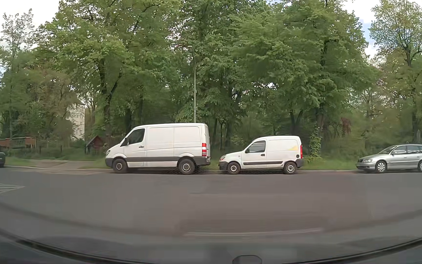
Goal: Follow the waypoints while adhering to traffic rules and regulations
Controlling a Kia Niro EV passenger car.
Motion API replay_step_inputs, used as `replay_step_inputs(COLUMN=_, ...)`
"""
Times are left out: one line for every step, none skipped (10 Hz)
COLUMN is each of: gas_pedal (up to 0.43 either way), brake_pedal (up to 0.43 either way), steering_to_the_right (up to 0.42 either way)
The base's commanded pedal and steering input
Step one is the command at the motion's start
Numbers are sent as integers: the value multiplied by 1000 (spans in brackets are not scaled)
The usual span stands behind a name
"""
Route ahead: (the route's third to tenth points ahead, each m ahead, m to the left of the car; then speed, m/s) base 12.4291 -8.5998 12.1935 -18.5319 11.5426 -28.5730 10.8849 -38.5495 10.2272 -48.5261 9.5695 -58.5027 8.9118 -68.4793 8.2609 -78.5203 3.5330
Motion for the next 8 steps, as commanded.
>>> replay_step_inputs(gas_pedal=0, brake_pedal=207, steering_to_the_right=70)
replay_step_inputs(gas_pedal=0, brake_pedal=195, steering_to_the_right=94)
replay_step_inputs(gas_pedal=0, brake_pedal=189, steering_to_the_right=127)
replay_step_inputs(gas_pedal=0, brake_pedal=189, steering_to_the_right=164)
replay_step_inputs(gas_pedal=0, brake_pedal=213, steering_to_the_right=210)
replay_step_inputs(gas_pedal=0, brake_pedal=238, steering_to_the_right=254)
replay_step_inputs(gas_pedal=0, brake_pedal=250, steering_to_the_right=307)
replay_step_inputs(gas_pedal=0, brake_pedal=67, steering_to_the_right=335)
